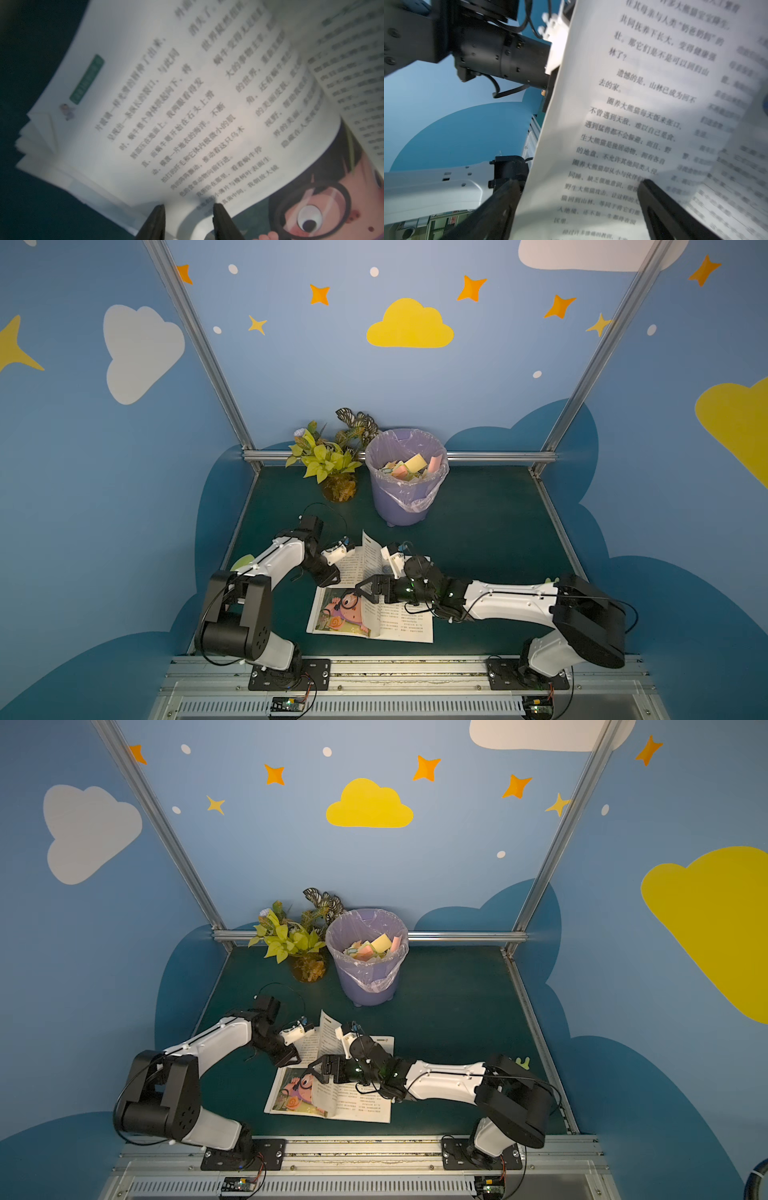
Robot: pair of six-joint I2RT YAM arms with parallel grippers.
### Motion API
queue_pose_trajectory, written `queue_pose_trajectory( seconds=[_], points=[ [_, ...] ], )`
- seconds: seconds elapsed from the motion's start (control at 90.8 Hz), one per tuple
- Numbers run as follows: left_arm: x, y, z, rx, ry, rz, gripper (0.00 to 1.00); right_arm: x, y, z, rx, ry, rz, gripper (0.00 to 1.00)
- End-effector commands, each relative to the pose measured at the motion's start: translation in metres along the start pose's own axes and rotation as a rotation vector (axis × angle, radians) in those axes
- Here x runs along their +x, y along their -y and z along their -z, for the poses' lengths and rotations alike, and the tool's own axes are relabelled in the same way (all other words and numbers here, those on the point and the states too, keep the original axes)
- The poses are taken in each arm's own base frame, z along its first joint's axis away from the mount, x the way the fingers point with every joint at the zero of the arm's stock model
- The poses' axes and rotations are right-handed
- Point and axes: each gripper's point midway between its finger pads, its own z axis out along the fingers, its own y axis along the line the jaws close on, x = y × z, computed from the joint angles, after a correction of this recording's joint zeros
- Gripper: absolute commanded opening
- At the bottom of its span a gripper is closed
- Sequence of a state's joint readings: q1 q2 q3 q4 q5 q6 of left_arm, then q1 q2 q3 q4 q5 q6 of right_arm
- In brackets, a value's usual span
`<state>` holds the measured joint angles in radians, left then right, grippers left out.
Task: Peel off the used sticky note
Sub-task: Turn the page of the book at the center of the board.
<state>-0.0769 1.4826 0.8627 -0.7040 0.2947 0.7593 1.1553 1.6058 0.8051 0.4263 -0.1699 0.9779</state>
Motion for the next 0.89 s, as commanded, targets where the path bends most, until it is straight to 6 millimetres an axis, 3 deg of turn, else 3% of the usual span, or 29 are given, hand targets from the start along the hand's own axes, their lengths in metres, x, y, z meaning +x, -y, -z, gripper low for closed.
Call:
queue_pose_trajectory(
  seconds=[0.0,0.11,0.22,0.385,0.507,0.606,0.683,0.793,0.881],
  points=[
    [-0.023,0.003,0.033,0.046,0.148,0.037,0.42,0.011,0.01,-0.025,0.041,-0.068,-0.002,0.96],
    [-0.033,-0.002,0.061,0.028,0.242,0.066,0.42,0.015,-0.004,-0.046,0.012,-0.106,0.005,0.96],
    [-0.038,0.007,0.081,0.036,0.302,0.065,0.42,0.019,-0.021,-0.065,-0.015,-0.145,0.03,0.96],
    [-0.043,0.021,0.087,0.055,0.344,0.041,0.43,0.021,-0.038,-0.081,-0.06,-0.17,0.042,0.96],
    [-0.046,0.026,0.08,0.064,0.32,0.026,0.43,0.02,-0.044,-0.075,-0.082,-0.165,0.049,0.96],
    [-0.05,0.03,0.076,0.072,0.3,0.018,0.43,0.015,-0.045,-0.054,-0.056,-0.142,0.077,0.96],
    [-0.055,0.039,0.074,0.073,0.282,-0.013,0.43,0.012,-0.033,-0.03,0.018,-0.132,0.105,0.96],
    [-0.062,0.056,0.068,0.068,0.244,-0.08,0.43,0.002,0.002,0.011,0.162,-0.095,0.107,0.95],
    [-0.069,0.068,0.064,0.068,0.224,-0.126,0.43,-0.01,0.042,0.059,0.312,-0.026,0.088,0.96]
  ],
)
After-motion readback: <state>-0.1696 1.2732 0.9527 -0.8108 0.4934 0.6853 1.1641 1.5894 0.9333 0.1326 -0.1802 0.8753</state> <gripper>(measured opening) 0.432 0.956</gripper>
